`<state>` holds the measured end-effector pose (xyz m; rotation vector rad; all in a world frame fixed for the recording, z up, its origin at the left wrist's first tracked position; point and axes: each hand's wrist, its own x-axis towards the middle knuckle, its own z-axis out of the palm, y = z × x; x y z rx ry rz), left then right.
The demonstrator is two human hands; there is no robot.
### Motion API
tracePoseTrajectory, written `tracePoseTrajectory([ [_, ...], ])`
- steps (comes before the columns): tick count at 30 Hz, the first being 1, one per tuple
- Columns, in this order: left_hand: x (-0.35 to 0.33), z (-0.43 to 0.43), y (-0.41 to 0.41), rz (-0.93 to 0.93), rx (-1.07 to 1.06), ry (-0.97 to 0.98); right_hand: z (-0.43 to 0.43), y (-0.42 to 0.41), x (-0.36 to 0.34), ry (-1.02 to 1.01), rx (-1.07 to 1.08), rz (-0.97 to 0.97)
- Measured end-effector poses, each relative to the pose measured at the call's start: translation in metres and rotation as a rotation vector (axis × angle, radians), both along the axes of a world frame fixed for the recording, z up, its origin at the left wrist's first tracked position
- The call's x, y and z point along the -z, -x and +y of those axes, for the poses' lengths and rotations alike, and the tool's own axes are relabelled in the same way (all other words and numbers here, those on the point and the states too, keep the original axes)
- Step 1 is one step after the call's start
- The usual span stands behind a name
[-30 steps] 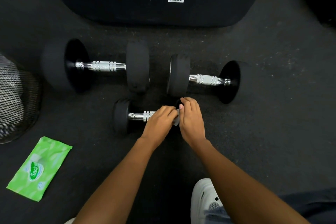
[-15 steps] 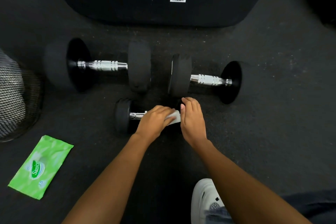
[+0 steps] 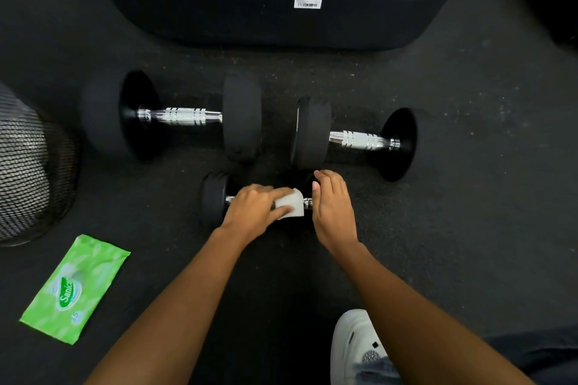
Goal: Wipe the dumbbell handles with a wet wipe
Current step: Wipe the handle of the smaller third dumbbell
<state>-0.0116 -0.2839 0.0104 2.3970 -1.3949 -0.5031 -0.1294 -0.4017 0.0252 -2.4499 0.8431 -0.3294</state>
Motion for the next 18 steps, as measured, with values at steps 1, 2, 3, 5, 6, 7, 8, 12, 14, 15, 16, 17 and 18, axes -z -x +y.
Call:
tracePoseTrajectory([
  [1, -0.001, -0.001, 0.000, -0.023, 0.012, 0.000, 0.000, 0.000, 0.000, 0.002, -0.002, 0.005],
  [2, -0.004, -0.002, -0.001, -0.035, 0.016, 0.004, 0.001, 0.001, 0.000, 0.002, -0.004, 0.009],
  [3, -0.006, -0.004, 0.000, -0.027, 0.014, 0.005, 0.001, 0.001, 0.000, -0.001, -0.003, 0.013],
  [5, -0.012, -0.008, 0.003, 0.015, 0.016, 0.043, 0.002, 0.002, -0.002, -0.005, -0.006, 0.017],
  [6, -0.015, -0.009, 0.005, 0.045, 0.016, 0.077, 0.002, 0.002, -0.003, -0.002, -0.011, 0.016],
  [7, -0.017, -0.011, 0.007, 0.094, 0.001, 0.109, 0.002, 0.002, -0.004, 0.002, -0.019, 0.017],
  [8, -0.018, -0.011, 0.009, 0.172, -0.038, 0.129, 0.002, 0.002, -0.005, 0.005, -0.027, 0.023],
  [12, -0.026, -0.011, 0.008, 0.490, -0.248, 0.218, 0.002, 0.005, -0.012, 0.077, -0.033, 0.044],
  [14, -0.034, -0.011, 0.001, 0.578, -0.300, 0.249, 0.005, 0.003, -0.017, 0.130, -0.056, 0.038],
  [15, -0.039, -0.010, -0.003, 0.635, -0.315, 0.244, 0.007, 0.000, -0.020, 0.139, -0.072, 0.029],
  [16, -0.045, -0.009, -0.008, 0.697, -0.323, 0.234, 0.009, -0.004, -0.023, 0.122, -0.084, 0.019],
  [17, -0.051, -0.006, -0.012, 0.755, -0.327, 0.233, 0.012, -0.009, -0.028, 0.075, -0.085, 0.006],
  [18, -0.057, -0.003, -0.017, 0.797, -0.333, 0.241, 0.016, -0.015, -0.032, 0.002, -0.075, -0.010],
])
